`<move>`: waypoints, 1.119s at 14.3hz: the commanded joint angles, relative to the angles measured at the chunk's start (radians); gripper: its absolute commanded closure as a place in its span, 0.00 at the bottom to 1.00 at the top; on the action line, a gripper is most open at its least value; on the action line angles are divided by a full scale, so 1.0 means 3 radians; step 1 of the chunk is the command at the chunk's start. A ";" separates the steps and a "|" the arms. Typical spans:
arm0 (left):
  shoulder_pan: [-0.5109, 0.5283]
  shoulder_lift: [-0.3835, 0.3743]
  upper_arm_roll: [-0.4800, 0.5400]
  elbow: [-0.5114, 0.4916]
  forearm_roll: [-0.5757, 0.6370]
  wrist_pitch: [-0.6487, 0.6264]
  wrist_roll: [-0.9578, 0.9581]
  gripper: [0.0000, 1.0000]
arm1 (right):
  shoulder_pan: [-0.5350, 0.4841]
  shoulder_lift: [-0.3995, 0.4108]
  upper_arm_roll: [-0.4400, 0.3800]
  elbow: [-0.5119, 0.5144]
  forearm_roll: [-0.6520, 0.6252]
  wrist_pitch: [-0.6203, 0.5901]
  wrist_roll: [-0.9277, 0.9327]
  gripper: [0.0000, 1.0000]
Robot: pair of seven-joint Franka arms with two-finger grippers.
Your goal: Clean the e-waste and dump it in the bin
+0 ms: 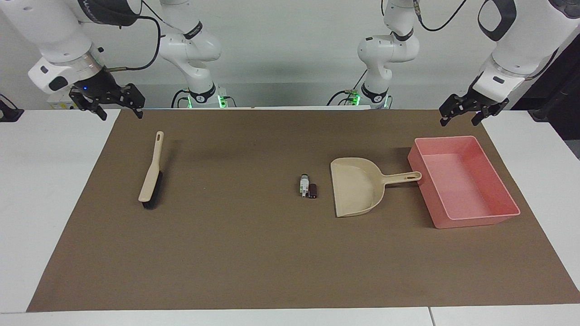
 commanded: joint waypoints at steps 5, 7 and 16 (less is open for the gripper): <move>-0.0022 0.0000 -0.0038 -0.0037 0.0217 0.0231 0.0607 0.03 | -0.0028 -0.0142 0.0016 -0.0238 -0.0010 0.0119 -0.0065 0.01; -0.0027 -0.0035 -0.0053 -0.0118 0.0202 0.0297 0.1067 0.03 | -0.0033 -0.0218 0.0016 -0.0401 -0.0010 0.0226 -0.0065 0.01; -0.0318 -0.0046 -0.0048 -0.0808 0.0069 0.0895 0.3947 0.02 | -0.0063 -0.0730 0.0011 -0.1909 0.0001 0.1101 -0.0055 0.01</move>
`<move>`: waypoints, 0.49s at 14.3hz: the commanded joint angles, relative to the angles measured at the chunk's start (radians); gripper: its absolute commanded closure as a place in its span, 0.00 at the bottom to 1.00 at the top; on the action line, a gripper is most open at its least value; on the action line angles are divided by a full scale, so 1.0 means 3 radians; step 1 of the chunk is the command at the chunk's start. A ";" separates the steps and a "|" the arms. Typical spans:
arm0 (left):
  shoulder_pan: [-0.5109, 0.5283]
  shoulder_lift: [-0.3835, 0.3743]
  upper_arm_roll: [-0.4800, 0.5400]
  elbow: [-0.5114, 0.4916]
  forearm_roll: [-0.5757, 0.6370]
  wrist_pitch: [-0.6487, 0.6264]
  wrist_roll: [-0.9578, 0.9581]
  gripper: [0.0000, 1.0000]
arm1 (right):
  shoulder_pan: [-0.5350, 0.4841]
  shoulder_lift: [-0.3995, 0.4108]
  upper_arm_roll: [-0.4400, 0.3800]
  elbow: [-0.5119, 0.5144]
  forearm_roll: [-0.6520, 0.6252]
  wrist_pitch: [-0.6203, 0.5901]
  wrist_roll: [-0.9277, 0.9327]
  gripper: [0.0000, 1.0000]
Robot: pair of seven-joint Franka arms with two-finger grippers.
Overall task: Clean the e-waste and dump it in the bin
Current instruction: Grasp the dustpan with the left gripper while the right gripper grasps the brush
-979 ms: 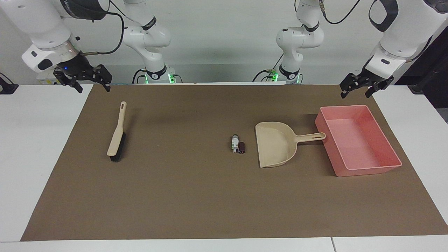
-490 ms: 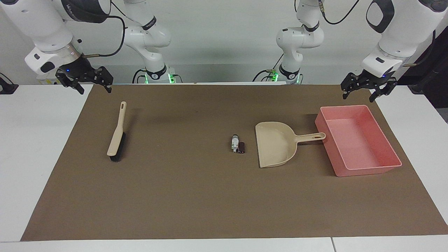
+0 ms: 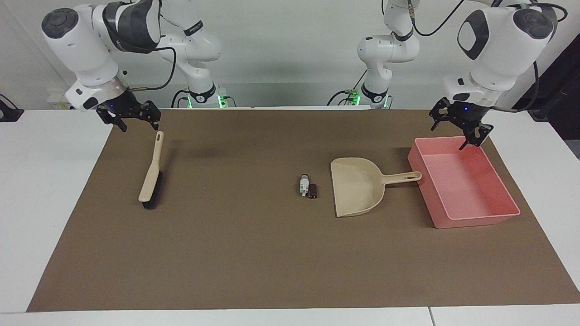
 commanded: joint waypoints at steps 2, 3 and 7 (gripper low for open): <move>-0.0268 -0.0052 0.0022 -0.0545 -0.0021 0.0529 0.0523 0.02 | -0.0075 -0.0123 0.0008 -0.0490 -0.0004 0.0299 -0.0065 0.01; -0.0350 -0.0046 0.0022 -0.0688 -0.0026 0.0703 0.0513 0.02 | -0.0110 -0.0123 0.0008 -0.0598 -0.0004 0.0412 -0.0090 0.01; -0.0468 0.0106 0.0022 -0.1011 -0.0026 0.1215 0.0493 0.02 | -0.0234 -0.0051 0.0008 -0.0808 -0.0004 0.0673 -0.0126 0.05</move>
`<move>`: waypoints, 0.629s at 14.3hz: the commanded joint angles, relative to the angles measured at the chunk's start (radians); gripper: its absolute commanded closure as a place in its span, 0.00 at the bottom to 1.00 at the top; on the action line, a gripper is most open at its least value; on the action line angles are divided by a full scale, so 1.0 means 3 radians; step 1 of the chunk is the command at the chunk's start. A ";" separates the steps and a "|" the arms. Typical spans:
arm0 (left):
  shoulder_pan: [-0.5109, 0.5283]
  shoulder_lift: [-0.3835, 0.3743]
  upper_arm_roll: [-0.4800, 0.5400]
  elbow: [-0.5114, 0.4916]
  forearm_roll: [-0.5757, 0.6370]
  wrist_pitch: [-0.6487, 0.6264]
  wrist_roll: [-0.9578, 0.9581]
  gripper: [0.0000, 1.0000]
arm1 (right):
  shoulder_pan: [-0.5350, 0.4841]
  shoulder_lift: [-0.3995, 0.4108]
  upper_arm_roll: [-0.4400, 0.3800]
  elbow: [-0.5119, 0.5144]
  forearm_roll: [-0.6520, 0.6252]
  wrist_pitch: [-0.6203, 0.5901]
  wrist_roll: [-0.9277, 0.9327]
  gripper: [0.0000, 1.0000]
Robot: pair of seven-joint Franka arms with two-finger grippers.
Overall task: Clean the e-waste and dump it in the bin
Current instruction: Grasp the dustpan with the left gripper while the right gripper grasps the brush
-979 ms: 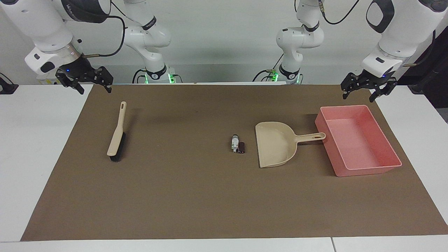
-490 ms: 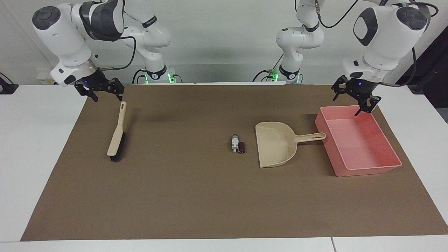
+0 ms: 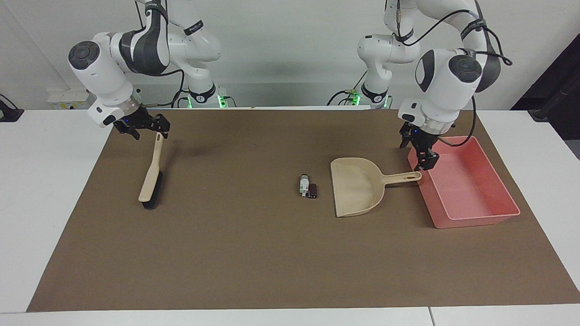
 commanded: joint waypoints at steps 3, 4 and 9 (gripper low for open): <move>-0.0108 0.0145 0.0043 -0.0375 -0.0022 0.0603 0.0080 0.03 | -0.0070 -0.0011 0.0023 -0.0413 -0.0004 0.0461 -0.0115 0.05; -0.0109 0.0150 0.0043 -0.0457 -0.0022 0.0782 0.0075 0.03 | -0.0070 0.0045 0.0023 -0.0460 -0.0004 0.0538 -0.0120 0.05; -0.0129 0.0298 0.0043 -0.0524 -0.0022 0.1024 0.0055 0.03 | -0.0106 0.0188 0.0018 -0.0567 -0.0004 0.0810 -0.0125 0.05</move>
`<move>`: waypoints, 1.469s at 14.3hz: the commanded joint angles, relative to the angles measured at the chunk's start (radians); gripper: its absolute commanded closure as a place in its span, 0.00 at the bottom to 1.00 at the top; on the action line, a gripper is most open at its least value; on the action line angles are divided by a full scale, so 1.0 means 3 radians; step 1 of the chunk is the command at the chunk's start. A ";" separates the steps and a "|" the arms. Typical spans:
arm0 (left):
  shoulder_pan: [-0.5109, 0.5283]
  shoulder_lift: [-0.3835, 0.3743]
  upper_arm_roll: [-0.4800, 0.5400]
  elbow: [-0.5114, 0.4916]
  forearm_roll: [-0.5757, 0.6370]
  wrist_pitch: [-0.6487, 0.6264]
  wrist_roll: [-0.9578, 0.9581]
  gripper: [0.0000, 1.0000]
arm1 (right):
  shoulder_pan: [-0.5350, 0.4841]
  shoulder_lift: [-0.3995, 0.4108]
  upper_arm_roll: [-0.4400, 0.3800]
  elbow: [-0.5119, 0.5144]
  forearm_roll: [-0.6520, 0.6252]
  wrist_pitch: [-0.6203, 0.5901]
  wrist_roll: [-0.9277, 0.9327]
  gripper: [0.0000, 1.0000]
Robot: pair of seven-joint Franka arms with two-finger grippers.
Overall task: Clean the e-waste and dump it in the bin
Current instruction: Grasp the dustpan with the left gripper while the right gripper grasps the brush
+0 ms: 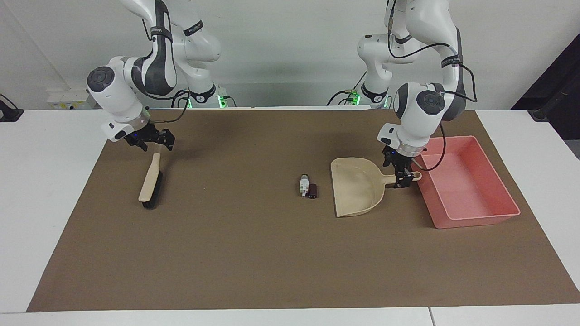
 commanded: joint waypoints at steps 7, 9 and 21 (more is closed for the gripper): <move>-0.0055 0.0153 0.0043 -0.0014 -0.0022 0.0184 0.0037 0.36 | -0.0193 0.0069 0.0014 -0.0179 -0.0004 0.0164 -0.0284 0.11; -0.0055 0.0163 0.0043 0.0053 -0.0022 0.0164 -0.0004 0.53 | -0.0235 0.0069 0.0014 -0.0179 -0.0004 0.0180 -0.0300 0.16; -0.0055 0.0163 0.0048 0.0262 0.0287 -0.0137 0.0144 1.00 | -0.0214 0.0064 0.0019 -0.0200 -0.0004 0.0169 -0.0295 0.48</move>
